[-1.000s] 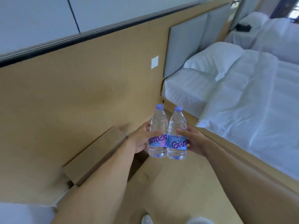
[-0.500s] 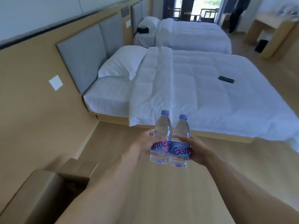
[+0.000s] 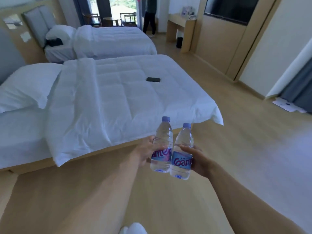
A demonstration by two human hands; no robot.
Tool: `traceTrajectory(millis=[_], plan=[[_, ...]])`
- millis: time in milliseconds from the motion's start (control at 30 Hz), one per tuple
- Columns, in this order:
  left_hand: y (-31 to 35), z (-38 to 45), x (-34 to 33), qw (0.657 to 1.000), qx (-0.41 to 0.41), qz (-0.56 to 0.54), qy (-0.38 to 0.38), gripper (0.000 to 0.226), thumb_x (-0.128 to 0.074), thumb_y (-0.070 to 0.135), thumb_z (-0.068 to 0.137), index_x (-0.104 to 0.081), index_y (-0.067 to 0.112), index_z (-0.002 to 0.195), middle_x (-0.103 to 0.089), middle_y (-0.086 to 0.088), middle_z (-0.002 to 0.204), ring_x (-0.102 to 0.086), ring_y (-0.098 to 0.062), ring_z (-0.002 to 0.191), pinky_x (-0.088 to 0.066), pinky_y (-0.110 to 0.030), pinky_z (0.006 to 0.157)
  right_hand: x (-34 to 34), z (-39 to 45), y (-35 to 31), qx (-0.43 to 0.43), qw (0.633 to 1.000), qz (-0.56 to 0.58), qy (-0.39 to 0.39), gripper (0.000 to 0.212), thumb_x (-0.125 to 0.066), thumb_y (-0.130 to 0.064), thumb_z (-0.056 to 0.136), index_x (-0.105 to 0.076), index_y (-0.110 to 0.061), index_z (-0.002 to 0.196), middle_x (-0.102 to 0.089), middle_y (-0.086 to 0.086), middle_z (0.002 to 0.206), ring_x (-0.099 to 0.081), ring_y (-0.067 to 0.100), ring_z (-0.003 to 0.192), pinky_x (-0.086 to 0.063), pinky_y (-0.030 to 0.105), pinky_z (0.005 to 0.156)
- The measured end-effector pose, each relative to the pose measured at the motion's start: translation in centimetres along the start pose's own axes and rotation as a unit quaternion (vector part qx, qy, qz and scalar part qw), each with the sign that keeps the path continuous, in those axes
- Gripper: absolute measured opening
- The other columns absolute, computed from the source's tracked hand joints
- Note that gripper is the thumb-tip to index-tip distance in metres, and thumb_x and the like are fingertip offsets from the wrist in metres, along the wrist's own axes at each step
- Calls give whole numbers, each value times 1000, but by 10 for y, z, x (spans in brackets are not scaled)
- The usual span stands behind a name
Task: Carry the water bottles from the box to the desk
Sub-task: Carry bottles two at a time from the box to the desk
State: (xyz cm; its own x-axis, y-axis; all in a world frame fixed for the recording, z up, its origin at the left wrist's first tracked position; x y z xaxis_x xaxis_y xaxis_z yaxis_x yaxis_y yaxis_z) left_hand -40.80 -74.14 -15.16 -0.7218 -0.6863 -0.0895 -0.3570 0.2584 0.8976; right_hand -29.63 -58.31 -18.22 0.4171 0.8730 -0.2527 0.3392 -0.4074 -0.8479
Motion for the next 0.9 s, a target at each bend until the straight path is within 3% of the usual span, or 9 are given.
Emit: traceTrajectory(millis=[100,200,333,467,567,700,900], plan=[[14,34,-40,998,0,17,-59,27,-82,21,83,-70,28,106,-79,-1,98,-77,-19,85,-60,-34,61,40,1,-11,14,999,17,30,58,-76,-24,80,-58,-4,132,-63,26,128,-61,44,118,-47,59,100],[29,68,-72,993,-3,57,-100,26,-86,34,68,-76,42,90,-79,3,94,-77,-17,84,-60,-33,62,71,7,-22,30,999,33,31,49,-72,-21,87,-59,-2,130,-63,27,127,-64,40,111,-50,54,96],[45,130,-106,987,5,79,-143,46,-88,41,58,-72,36,101,-78,3,100,-77,-21,89,-60,-39,70,117,23,-44,39,997,46,57,50,-72,-23,85,-61,-3,129,-64,28,125,-65,39,108,-51,52,95],[75,191,-139,976,-10,92,-198,29,-84,32,71,-73,46,93,-78,3,99,-77,-20,87,-62,-39,63,165,51,-74,41,992,49,105,44,-70,-21,89,-62,-4,129,-63,30,125,-64,41,109,-52,52,94],[103,234,-153,971,-18,105,-214,27,-82,26,76,-72,47,89,-78,2,100,-77,-21,89,-63,-48,74,189,72,-108,48,989,40,138,36,-70,-23,88,-69,-8,121,-68,24,120,-67,37,106,-58,46,87],[141,286,-168,964,-25,111,-242,26,-83,27,71,-72,44,87,-78,2,96,-77,-18,84,-61,-36,64,216,97,-150,34,979,14,202,31,-79,-36,73,-78,-23,101,-75,13,107,-73,25,93,-58,35,71],[175,350,-206,949,-25,133,-284,44,-83,24,68,-60,30,104,-78,2,88,-76,-14,75,-58,-30,57,263,117,-188,14,964,1,266,33,-87,-38,68,-77,-26,97,-76,8,104,-73,22,94,-59,38,74]])
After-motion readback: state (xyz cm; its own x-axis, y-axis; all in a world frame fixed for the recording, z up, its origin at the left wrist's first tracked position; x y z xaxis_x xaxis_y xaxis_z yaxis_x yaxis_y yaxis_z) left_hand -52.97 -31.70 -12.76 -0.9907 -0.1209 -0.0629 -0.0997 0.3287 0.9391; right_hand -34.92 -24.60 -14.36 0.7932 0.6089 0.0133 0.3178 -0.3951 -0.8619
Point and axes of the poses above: each hand's wrist, its own z-axis towards the middle knuckle, its own x-axis out of the back of the hand, y = z × x, the point moved 7 cm from there along z, towards the middle knuckle
